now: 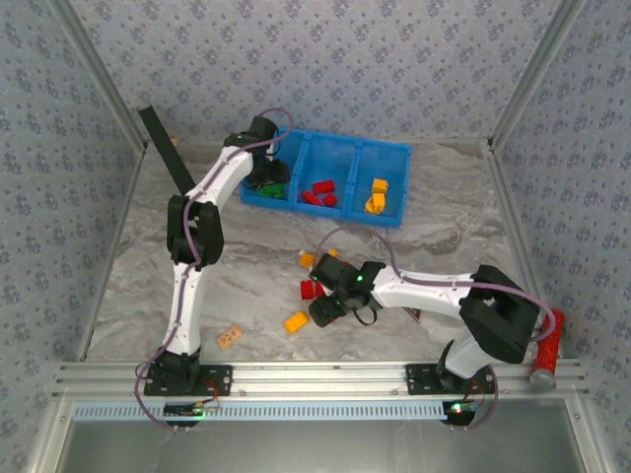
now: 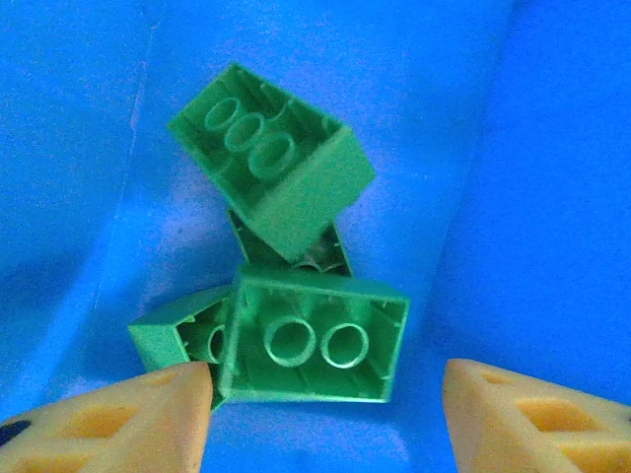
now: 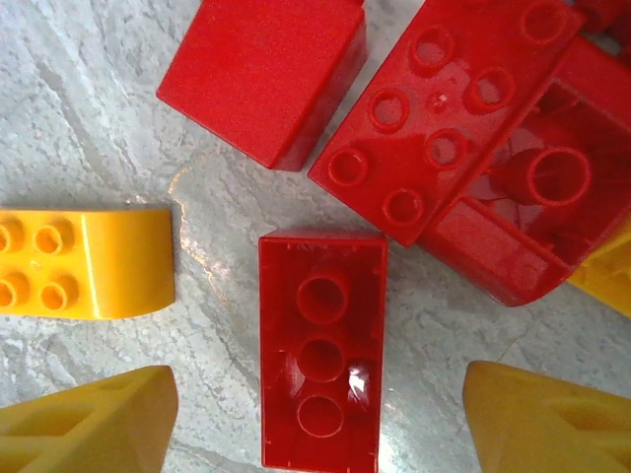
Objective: Sort the legos into containers by color
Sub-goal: Place the lego in the container, then pick up the lego from the bottom-center of the table.
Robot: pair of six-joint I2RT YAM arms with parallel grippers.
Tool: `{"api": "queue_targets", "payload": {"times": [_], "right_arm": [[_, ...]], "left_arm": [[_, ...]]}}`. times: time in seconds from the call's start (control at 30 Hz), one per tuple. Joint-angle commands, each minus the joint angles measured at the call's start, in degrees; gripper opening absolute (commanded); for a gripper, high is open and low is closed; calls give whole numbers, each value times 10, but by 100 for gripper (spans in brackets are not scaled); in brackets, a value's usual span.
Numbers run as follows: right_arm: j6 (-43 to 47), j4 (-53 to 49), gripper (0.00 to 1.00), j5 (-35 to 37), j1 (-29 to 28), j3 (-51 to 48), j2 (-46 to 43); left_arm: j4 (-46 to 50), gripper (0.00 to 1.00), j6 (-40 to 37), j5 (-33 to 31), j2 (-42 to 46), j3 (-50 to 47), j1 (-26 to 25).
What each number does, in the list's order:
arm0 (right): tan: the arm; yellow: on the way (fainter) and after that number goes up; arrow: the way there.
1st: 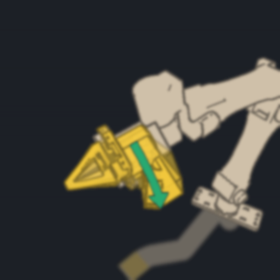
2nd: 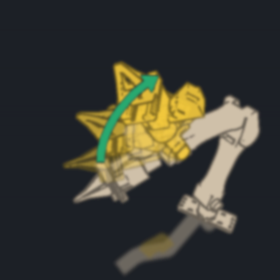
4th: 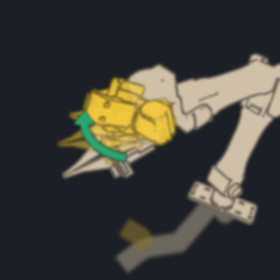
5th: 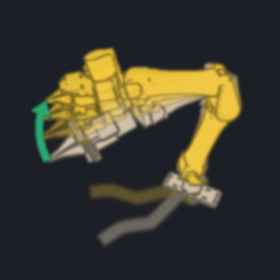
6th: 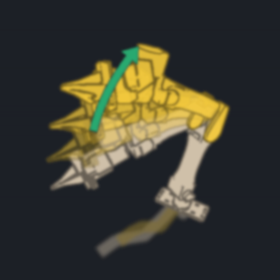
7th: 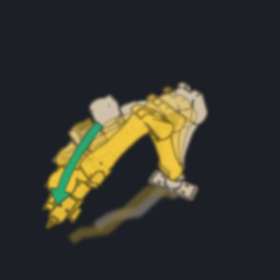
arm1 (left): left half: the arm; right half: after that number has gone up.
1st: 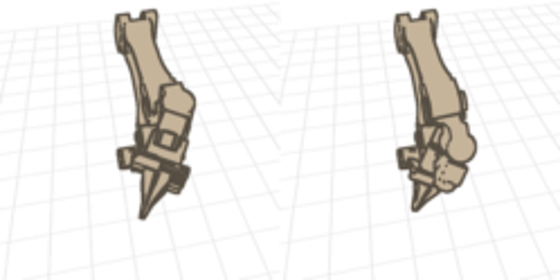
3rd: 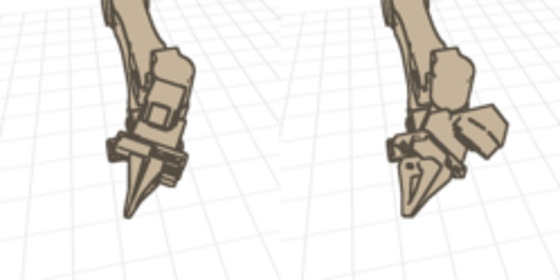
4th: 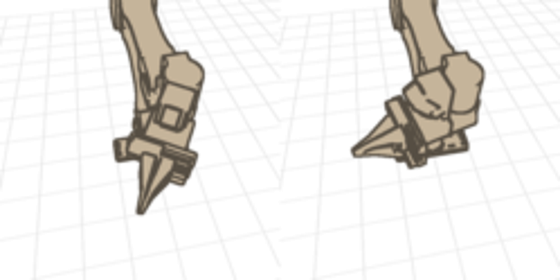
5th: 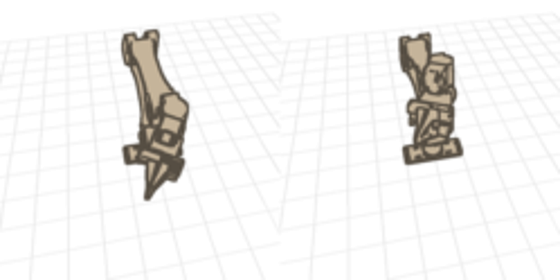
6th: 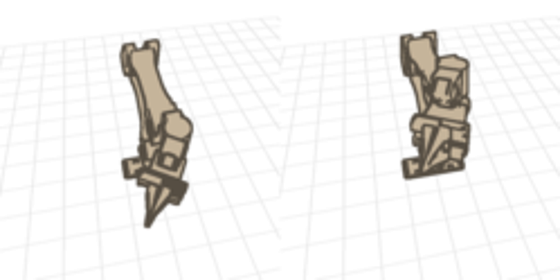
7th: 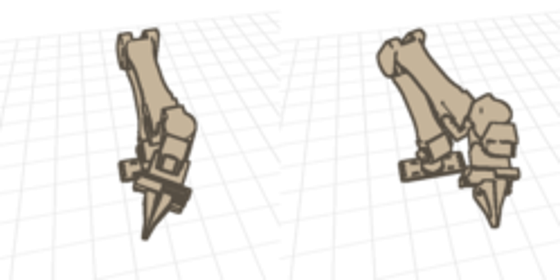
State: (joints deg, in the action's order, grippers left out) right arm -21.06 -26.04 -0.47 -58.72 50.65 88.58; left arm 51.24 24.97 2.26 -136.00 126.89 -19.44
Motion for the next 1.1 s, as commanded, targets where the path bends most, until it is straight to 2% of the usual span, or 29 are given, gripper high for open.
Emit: {"api": "queue_targets", "payload": {"times": [0.0, 0.13, 0.37, 0.6, 0.87, 1.07], "right_arm": [[14, -5, 75, 1, -8, 18, 17], [20, -4, 70, -2, -11, 23, 33], [26, -7, 51, -3, -11, 21, 46], [41, -13, 38, -10, -10, 5, 29], [52, -39, 32, -13, 7, -16, -28], [70, -114, 31, -12, 77, 25, -109]], "left_arm": [[1, 64, -4, 14, 25, -8, -2], [-3, 65, -9, 22, 42, -9, -1], [-4, 65, -20, 30, 91, -7, -2], [5, 66, -35, 30, 149, -18, -6], [3, 69, -63, 14, 227, -93, -8], [9, 69, -89, 10, 297, -192, -10]]}}
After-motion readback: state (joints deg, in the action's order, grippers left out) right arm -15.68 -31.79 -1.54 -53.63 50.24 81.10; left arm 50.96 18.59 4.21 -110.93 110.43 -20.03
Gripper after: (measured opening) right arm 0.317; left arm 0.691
